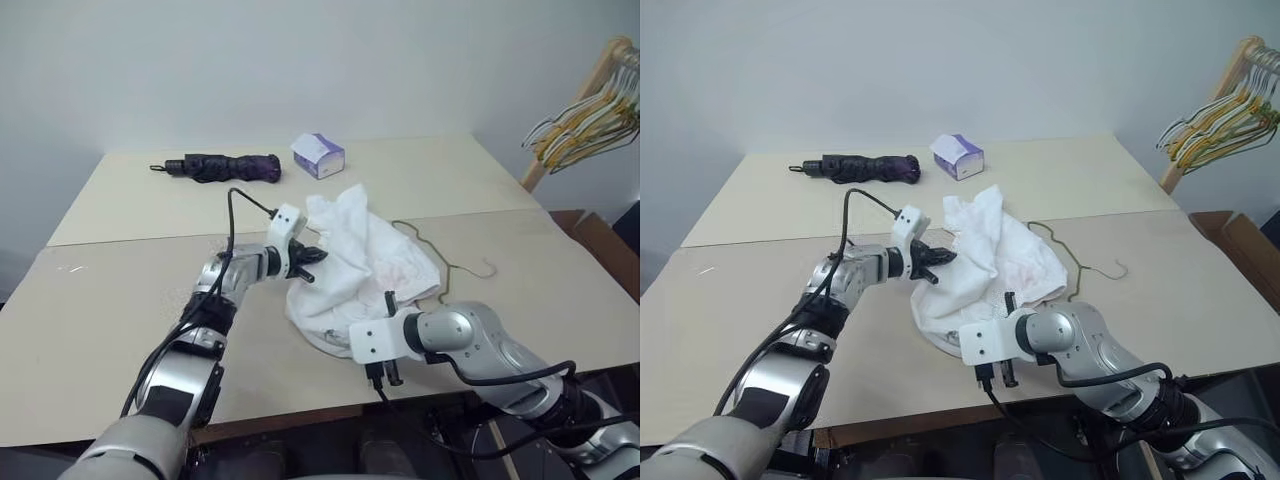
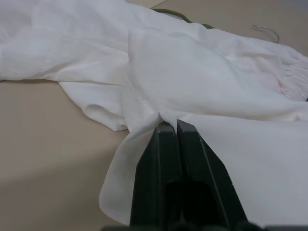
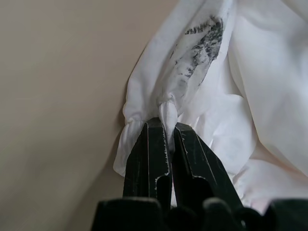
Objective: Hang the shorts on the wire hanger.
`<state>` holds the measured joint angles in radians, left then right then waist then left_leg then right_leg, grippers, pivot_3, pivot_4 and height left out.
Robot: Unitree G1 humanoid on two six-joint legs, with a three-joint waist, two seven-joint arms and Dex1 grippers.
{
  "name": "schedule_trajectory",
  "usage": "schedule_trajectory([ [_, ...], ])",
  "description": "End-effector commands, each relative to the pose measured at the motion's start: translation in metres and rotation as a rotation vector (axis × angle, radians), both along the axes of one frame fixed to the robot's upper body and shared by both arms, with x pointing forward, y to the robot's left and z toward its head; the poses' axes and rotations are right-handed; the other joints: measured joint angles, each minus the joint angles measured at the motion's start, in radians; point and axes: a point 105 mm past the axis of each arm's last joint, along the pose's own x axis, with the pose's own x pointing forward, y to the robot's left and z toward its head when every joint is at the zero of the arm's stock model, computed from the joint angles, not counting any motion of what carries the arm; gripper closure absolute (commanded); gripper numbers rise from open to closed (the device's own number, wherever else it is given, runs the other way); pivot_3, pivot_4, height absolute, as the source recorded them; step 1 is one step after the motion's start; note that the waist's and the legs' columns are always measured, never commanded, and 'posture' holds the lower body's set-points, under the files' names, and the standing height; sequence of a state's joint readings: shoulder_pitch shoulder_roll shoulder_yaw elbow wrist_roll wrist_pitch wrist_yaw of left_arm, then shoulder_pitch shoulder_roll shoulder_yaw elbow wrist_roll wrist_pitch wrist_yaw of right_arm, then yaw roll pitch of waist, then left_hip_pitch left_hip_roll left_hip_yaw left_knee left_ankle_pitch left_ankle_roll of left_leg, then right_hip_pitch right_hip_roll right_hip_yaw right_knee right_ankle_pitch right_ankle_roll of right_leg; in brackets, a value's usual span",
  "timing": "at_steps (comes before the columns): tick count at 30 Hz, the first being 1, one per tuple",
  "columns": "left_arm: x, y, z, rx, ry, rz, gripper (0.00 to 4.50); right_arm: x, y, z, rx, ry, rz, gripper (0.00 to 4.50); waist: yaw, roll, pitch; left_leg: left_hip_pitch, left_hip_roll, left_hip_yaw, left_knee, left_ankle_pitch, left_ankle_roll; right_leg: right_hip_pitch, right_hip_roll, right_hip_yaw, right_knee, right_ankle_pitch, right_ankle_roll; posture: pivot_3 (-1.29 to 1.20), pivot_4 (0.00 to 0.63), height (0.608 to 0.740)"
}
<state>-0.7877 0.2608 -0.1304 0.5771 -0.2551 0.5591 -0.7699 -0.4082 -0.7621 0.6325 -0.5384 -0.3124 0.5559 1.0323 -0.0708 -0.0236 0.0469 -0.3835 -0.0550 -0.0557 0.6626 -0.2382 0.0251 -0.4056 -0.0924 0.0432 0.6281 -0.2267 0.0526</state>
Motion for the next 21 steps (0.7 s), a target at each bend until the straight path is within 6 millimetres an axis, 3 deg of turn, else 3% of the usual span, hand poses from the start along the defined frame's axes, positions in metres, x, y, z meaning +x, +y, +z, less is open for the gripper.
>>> schedule_trajectory([
  [1,0.002,0.017,0.033,-0.064,-0.118,0.054,4.48,0.005,0.001,0.012,0.029,-0.047,-0.015,4.5,0.0,0.0,0.0,0.0,0.0,0.0,0.0,0.0,0.0,0.0,0.0,0.0,0.0,0.0,0.0,-0.13,0.0,0.74],
  [5,-0.001,0.054,0.056,-0.148,-0.199,0.255,4.48,0.004,-0.001,0.012,0.034,-0.043,-0.028,4.5,0.0,0.0,0.0,0.0,0.0,0.0,0.0,0.0,0.0,-0.001,0.0,0.0,0.0,0.0,0.0,-0.13,0.0,0.74],
  [9,-0.028,0.09,0.068,-0.199,-0.251,0.448,4.48,0.004,-0.001,0.011,0.038,-0.041,-0.035,4.5,-0.001,0.0,-0.001,0.0,0.0,-0.001,0.0,-0.001,-0.001,-0.001,-0.001,0.001,0.001,0.0,0.0,-0.12,0.0,0.74],
  [15,-0.088,0.118,0.054,-0.102,-0.259,0.649,4.48,0.004,-0.002,0.01,0.037,-0.033,-0.027,4.5,0.005,0.0,-0.001,0.001,0.0,-0.001,0.0,-0.001,-0.002,0.0,-0.001,0.002,0.001,0.0,0.0,-0.09,0.006,0.74],
  [21,-0.13,0.123,0.036,-0.054,-0.153,0.862,4.48,0.006,0.0,0.009,0.037,-0.03,-0.013,4.5,0.03,-0.002,-0.002,0.005,0.0,-0.001,0.0,-0.005,-0.008,0.004,0.0,0.001,0.0,0.0,-0.001,-0.06,0.011,0.74],
])
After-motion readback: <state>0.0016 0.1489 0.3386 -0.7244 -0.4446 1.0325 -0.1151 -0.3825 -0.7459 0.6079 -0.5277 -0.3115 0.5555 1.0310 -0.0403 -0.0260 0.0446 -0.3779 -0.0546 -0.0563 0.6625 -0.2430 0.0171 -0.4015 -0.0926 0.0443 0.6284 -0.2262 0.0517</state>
